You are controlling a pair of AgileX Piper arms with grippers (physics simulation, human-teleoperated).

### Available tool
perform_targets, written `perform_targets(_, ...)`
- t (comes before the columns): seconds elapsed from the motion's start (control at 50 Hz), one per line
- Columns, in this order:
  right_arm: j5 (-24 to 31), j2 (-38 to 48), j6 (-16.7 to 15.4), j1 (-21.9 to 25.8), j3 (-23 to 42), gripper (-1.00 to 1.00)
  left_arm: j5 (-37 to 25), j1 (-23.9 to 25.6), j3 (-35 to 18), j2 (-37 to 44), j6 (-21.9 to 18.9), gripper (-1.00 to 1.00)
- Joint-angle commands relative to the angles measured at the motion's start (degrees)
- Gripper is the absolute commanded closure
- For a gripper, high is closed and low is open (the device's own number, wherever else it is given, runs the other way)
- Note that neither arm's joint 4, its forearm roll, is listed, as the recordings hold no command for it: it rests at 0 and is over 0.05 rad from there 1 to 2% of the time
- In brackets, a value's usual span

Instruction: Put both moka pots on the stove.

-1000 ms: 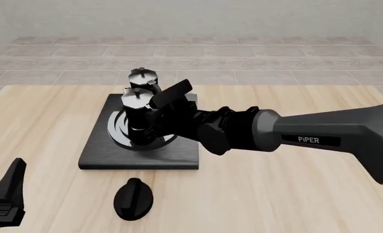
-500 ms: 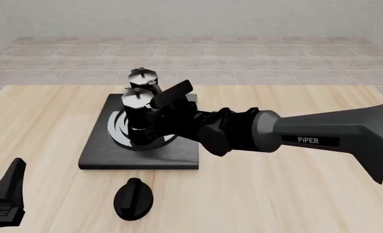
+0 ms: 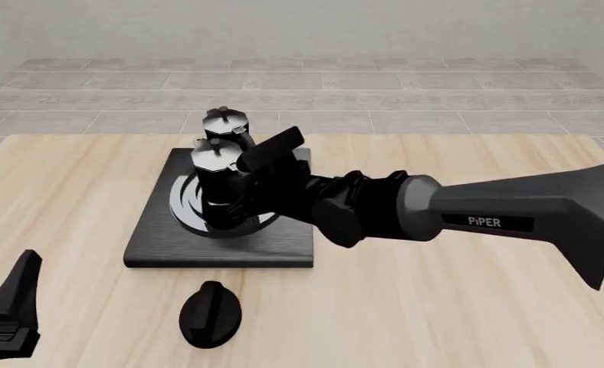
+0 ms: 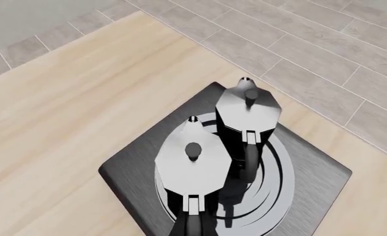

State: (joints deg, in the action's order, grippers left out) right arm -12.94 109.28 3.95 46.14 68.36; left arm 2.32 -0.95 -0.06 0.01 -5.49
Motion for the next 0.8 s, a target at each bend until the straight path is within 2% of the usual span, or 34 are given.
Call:
perform_targets(0.02, 1.5, -1.0, 0.8, 1.0, -0.5, 1.0, 0.1, -0.7, 0.0, 0.0, 0.1, -1.0)
perform_targets(0.68, 2.7, 0.5, 1.4, 1.7, 0.4, 1.0, 0.2, -0.8, 0.0, 0.0, 0.1, -1.0)
perform_targets(0.7, 2.7, 0.5, 1.5, 1.7, 0.4, -1.0, 0.2, -0.8, 0.0, 0.0, 0.1, -1.0)
perform_targets(0.8, 2.7, 0.6, 1.5, 1.8, 0.5, -1.0, 0.2, -0.8, 0.0, 0.0, 0.1, -1.0)
